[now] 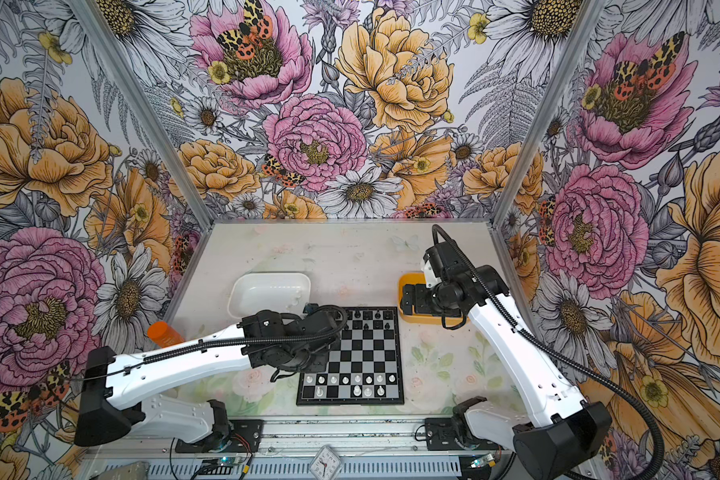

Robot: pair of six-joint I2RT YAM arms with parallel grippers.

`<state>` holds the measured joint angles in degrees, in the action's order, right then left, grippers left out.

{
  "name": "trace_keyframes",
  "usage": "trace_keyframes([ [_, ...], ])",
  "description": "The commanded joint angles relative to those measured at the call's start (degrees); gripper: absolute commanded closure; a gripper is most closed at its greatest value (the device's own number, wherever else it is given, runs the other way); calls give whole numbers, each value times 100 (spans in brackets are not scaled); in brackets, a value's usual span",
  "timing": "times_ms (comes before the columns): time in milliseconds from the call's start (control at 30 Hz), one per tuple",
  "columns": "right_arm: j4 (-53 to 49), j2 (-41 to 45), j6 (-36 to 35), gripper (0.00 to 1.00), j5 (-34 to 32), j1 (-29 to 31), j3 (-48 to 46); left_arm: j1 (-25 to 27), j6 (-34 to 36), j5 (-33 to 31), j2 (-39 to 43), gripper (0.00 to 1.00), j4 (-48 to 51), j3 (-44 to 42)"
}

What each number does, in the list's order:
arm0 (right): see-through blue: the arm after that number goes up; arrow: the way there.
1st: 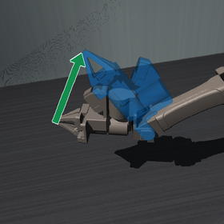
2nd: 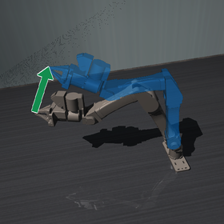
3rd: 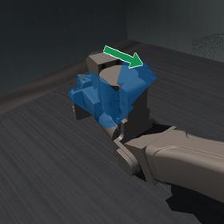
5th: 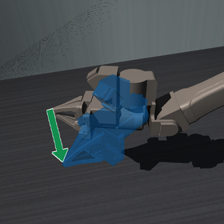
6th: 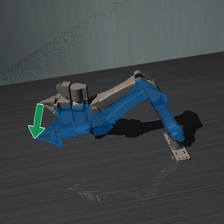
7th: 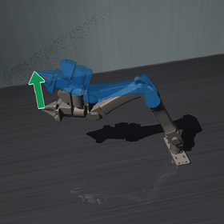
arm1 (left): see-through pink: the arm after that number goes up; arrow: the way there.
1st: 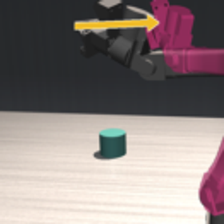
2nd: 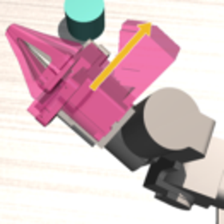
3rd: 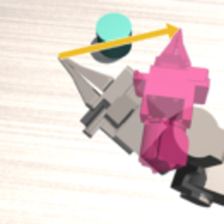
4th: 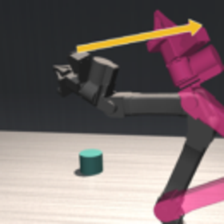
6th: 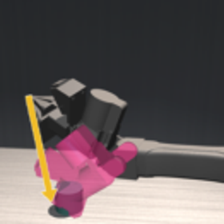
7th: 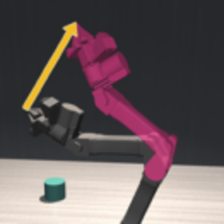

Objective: Set up the chess pieces on the board
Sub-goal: 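Carry the white piece with the left gripper to the board while the right arm moves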

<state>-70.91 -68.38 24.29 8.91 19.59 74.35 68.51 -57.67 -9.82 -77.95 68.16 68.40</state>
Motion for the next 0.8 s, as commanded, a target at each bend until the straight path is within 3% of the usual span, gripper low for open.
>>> trace_keyframes([
  [0, 22, 170, 237, 4, 21, 44, 10, 167, 49, -134, -114, 84, -19, 126],
  [367, -176, 274, 304, 4, 77, 53, -49, 297, 525, 184, -530, 83, -744, -39],
  [667, -234, 1071, 105, 4, 1569, 53, -853, 562, 830, 427, -1193, 85, -1028, 75],
  [767, -294, 1354, 89, 3, 1678, 66, -1057, 628, 897, 513, -1377, 85, -1117, 131],
])
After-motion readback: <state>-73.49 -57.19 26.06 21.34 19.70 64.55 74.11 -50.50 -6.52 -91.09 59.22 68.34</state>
